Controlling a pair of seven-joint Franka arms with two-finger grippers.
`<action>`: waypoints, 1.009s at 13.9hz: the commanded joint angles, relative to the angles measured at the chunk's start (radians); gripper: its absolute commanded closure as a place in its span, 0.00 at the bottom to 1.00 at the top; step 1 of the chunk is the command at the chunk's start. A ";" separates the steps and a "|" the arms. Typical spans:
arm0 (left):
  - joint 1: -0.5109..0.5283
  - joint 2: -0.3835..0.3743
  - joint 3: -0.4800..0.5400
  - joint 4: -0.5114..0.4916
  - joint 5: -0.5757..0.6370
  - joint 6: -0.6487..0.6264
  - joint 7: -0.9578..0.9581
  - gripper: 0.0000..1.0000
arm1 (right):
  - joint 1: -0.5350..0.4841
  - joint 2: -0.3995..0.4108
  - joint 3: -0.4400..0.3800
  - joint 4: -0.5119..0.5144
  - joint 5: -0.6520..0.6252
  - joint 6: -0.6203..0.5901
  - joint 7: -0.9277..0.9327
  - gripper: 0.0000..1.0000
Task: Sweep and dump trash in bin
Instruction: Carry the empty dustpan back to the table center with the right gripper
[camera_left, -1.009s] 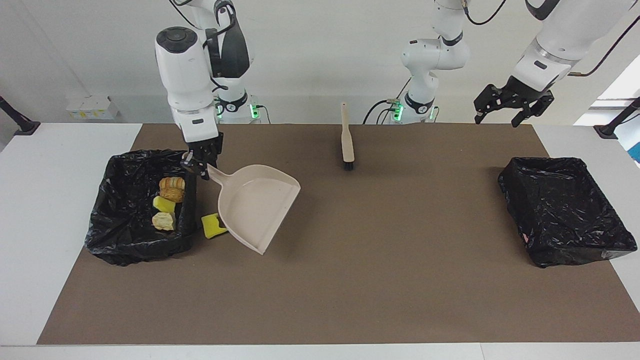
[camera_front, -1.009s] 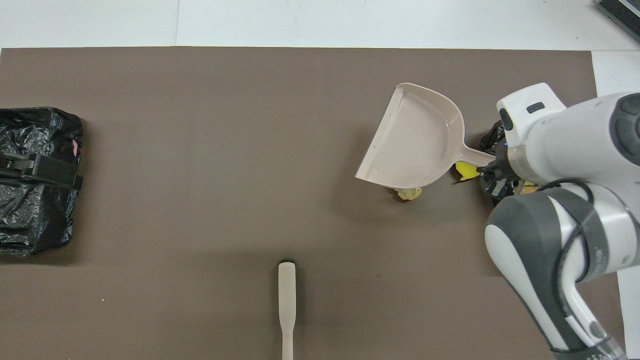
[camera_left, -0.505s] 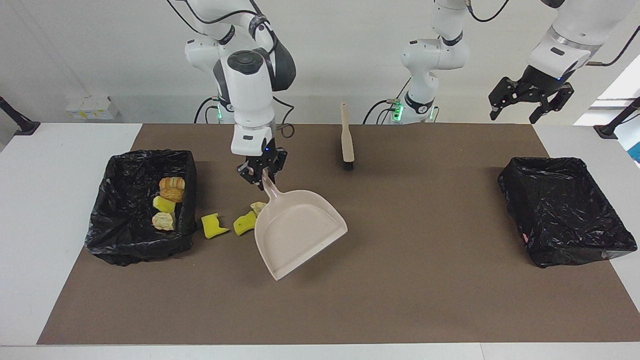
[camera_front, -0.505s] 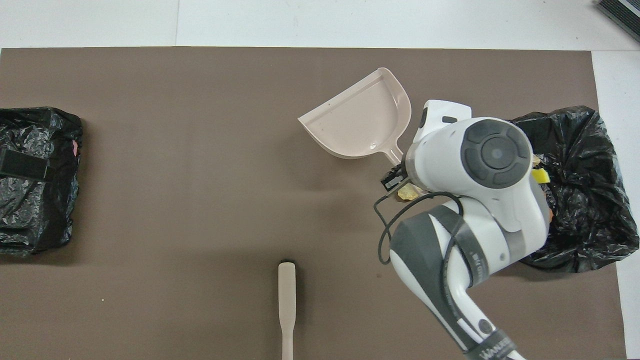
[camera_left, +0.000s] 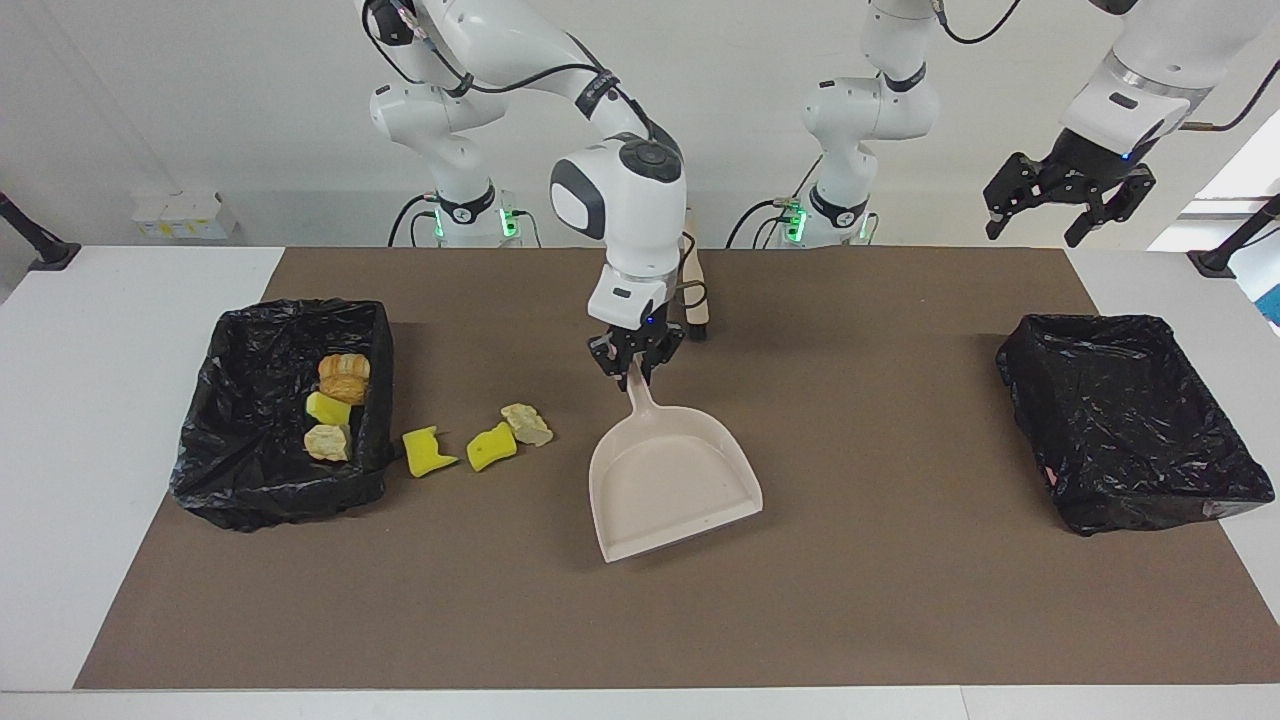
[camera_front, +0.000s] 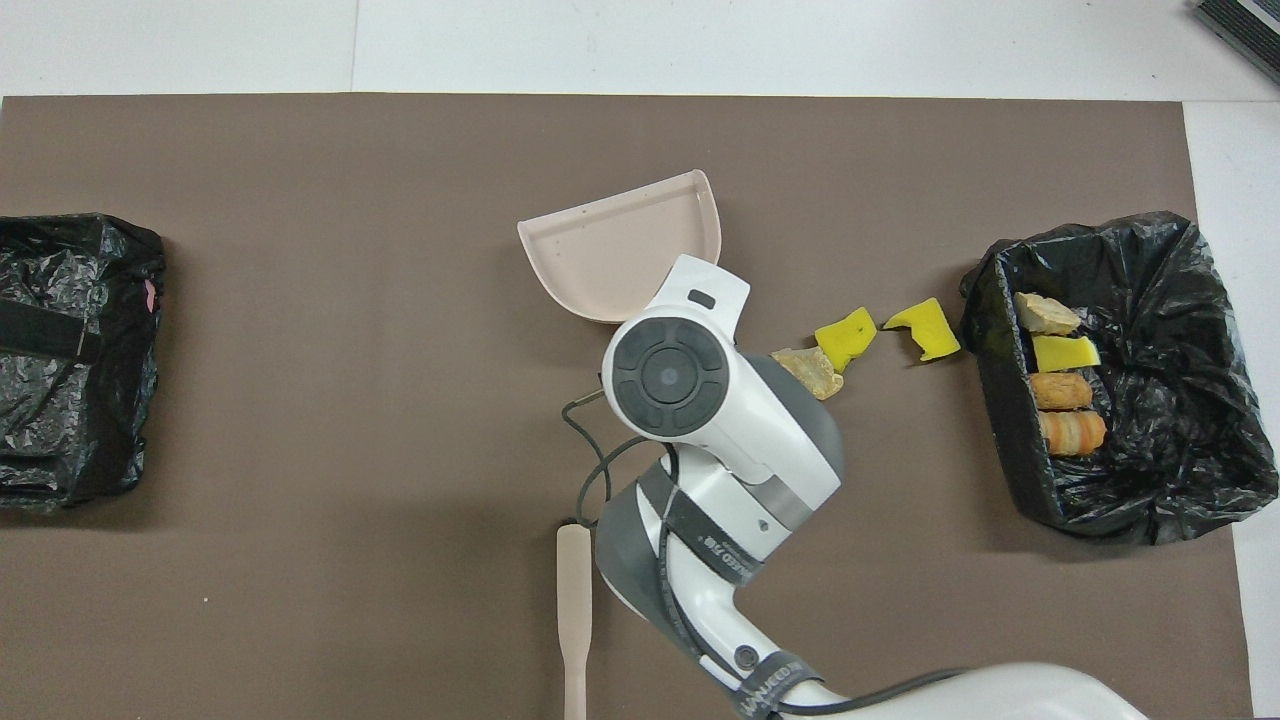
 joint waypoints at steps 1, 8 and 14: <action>-0.010 -0.013 0.006 0.009 0.019 -0.010 -0.002 0.00 | 0.057 0.126 -0.009 0.142 -0.057 -0.029 0.158 1.00; -0.013 -0.028 0.005 0.000 0.016 -0.003 -0.004 0.00 | 0.119 0.231 -0.003 0.206 -0.049 -0.023 0.383 1.00; -0.010 -0.030 0.011 0.000 0.018 -0.011 -0.005 0.00 | 0.060 0.173 0.001 0.189 -0.023 -0.006 0.360 0.00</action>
